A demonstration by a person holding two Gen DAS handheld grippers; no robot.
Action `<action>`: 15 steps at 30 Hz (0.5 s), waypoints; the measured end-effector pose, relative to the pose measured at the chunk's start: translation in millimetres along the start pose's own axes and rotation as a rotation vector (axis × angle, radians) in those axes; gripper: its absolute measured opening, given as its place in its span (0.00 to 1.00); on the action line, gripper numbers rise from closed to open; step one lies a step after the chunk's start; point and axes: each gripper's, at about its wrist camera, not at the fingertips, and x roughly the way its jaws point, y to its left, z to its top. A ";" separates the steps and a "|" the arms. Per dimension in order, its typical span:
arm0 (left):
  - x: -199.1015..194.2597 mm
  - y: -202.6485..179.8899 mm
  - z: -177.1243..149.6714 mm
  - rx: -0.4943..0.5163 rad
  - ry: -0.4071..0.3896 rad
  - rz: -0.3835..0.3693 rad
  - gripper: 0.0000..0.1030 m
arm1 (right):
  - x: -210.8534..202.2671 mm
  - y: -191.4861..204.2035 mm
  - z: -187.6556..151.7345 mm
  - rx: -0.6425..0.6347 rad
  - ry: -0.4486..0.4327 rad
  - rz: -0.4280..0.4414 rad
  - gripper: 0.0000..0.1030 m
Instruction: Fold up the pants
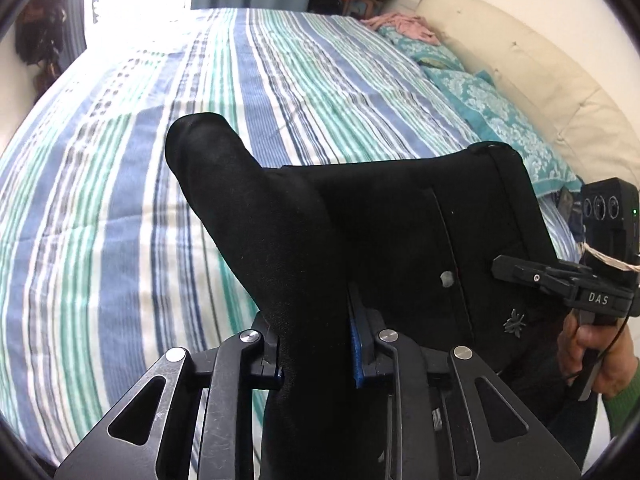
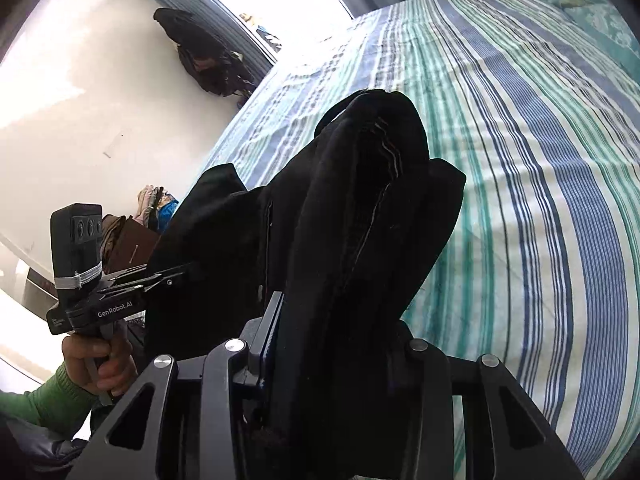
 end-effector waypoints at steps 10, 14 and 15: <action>30.7 88.5 70.6 -0.068 -0.055 0.159 0.36 | 81.8 29.1 107.3 -0.055 -0.052 0.025 0.40; 101.3 124.2 38.1 -0.110 0.092 0.312 0.78 | 137.0 -17.1 105.7 0.052 0.056 -0.066 0.48; 112.7 124.5 28.2 -0.111 0.118 0.308 0.81 | 146.7 -36.4 96.6 0.107 0.113 -0.118 0.51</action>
